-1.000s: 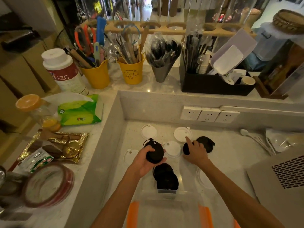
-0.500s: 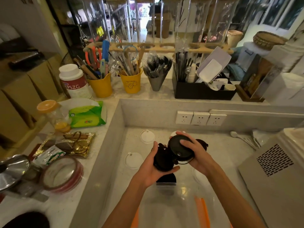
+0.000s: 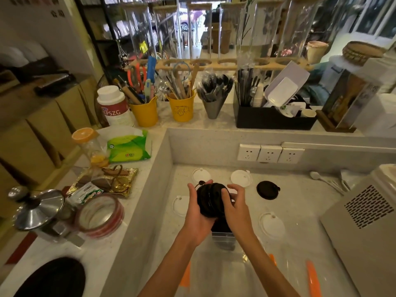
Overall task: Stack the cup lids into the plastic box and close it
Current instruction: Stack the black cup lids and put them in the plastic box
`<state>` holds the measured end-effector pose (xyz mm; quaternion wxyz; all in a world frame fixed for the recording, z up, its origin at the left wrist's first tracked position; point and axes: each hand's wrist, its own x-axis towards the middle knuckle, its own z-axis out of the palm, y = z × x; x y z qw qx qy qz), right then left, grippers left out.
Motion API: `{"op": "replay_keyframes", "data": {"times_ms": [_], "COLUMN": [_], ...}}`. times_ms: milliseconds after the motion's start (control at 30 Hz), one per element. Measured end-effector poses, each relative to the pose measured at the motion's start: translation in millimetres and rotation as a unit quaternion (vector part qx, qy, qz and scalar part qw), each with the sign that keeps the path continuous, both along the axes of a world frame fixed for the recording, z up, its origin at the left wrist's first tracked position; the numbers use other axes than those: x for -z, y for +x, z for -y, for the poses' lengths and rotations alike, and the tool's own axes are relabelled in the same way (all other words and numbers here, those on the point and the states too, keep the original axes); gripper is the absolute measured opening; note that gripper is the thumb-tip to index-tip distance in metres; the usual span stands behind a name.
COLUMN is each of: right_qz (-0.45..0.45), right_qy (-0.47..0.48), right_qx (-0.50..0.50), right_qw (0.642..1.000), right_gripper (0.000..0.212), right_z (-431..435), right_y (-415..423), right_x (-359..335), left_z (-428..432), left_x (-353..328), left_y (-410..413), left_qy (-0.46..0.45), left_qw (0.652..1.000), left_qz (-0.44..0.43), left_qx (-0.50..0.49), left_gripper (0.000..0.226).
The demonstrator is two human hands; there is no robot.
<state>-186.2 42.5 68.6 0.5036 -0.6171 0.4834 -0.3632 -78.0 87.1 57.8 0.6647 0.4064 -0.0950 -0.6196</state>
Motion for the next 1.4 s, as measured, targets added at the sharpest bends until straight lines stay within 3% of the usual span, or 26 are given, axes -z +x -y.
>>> {"op": "replay_keyframes", "data": {"times_ms": [200,367,433,500,600,733,833,933,1033,1167,1333,1400], "right_qz": [-0.156,-0.091,-0.134,-0.191,-0.209,-0.210,-0.207,-0.240,-0.301,-0.344,-0.365,-0.459], "right_qy": [-0.069,0.029,0.013,-0.042,-0.089,-0.043,0.016,0.018,-0.001,-0.091,-0.122,-0.086], "right_qx": [-0.034,-0.222,-0.267,-0.251,-0.217,-0.213,-0.178,-0.173,-0.200,-0.285,-0.193,-0.228], "right_qw": [0.985,0.970,0.954,0.948,0.950,0.953,0.962,0.955,0.932,0.890,0.903,0.854], "right_gripper": [0.035,0.048,0.063,0.081,0.087,0.081,0.079,0.079,0.076,0.070,0.051,0.046], "right_z": [0,7,7,7,7,8,6,4,5,10,65,82], "right_y": [0,-26,-35,-38,-37,-32,-26,-20,-12,-4,6,12], "right_x": [-16,-36,-42,-44,-48,-50,-49,-51,-59,-75,-65,-36], "left_z": [1,0,-1,-2,-3,-6,-9,-13,-15,-12,-9,-9], "left_x": [-3,-8,-11,-15,-18,-21,-25,-25,-24,-23,-20,-13], "left_y": [-7,-9,-12,-16,-20,-19,-16,-14,-11,6,33,39], "left_qy": [0.023,0.025,0.020,0.011,-0.010,-0.030,-0.036,-0.037,-0.028,-0.037,-0.047,-0.017], "left_qw": [0.994,0.993,0.994,0.996,0.998,0.999,0.997,0.994,0.993,0.991,0.992,0.993], "left_qz": [0.103,0.110,0.108,0.092,0.062,0.034,0.061,0.093,0.110,0.122,0.067,0.052], "left_qx": [0.026,0.016,0.017,0.016,0.004,-0.028,-0.038,-0.035,-0.040,-0.049,-0.093,-0.107], "left_gripper": [0.081,0.076,0.075,0.075,0.076,0.069,0.068,0.067,0.063,0.039,0.027,0.019]}}
